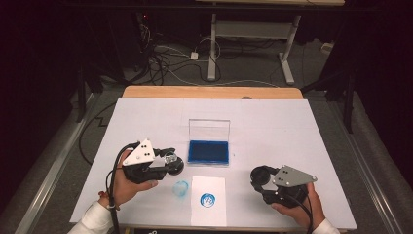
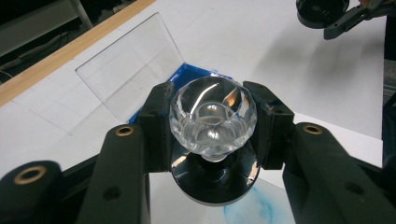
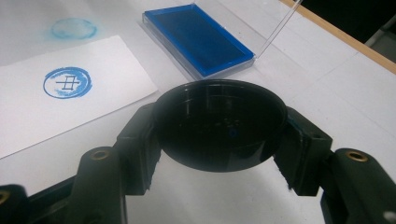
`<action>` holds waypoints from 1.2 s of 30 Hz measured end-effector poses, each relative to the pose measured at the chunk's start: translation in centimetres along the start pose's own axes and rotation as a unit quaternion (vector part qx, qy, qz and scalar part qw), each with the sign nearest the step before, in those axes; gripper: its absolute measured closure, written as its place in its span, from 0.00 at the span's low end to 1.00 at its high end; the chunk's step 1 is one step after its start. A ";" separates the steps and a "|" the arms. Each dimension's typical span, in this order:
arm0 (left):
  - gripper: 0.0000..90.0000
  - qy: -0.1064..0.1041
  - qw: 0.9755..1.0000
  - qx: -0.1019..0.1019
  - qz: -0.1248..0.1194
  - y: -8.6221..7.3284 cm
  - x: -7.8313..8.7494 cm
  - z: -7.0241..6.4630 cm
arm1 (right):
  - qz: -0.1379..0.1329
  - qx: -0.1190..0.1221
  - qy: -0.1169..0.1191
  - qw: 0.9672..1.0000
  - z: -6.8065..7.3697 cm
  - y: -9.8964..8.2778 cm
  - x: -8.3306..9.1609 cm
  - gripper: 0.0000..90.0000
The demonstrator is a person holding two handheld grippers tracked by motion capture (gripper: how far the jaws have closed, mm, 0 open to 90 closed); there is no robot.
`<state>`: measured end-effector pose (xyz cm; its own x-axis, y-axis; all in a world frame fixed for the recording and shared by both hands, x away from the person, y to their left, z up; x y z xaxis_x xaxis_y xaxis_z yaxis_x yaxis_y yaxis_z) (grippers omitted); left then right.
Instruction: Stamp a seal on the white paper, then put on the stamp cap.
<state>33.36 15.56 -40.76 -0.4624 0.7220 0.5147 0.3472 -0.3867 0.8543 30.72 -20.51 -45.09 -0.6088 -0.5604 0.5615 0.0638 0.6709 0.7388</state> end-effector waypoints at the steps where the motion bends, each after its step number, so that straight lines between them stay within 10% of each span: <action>1: 0.60 -0.001 1.000 0.001 -0.002 0.1 0.1 0.0 | 0.000 0.002 0.000 1.000 0.0 0.0 0.0 0.43; 22: 0.60 -0.025 1.000 -0.006 -0.015 1.7 -1.0 -0.8 | 0.000 -0.005 0.011 1.000 0.4 0.0 -0.4 0.43; 36: 0.60 -0.065 0.997 0.003 -0.035 3.5 -2.8 -2.1 | -0.024 0.001 0.041 0.999 1.7 3.0 -3.8 0.43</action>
<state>34.14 11.02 -39.09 -0.3764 0.8156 0.4395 0.3223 -0.3294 0.8875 31.89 -15.51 -45.68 -0.5438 -0.6306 0.5537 0.0348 0.6423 0.7657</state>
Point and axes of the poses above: each handheld gripper's, and its own axes: x roughly backward along the jaws, y roughly out of its top, z roughly to its left, the point moved 4 cm from there along -x, roughly forward along the jaws, and after that the axes turned 11 degrees about x, right-handed, at the moved point
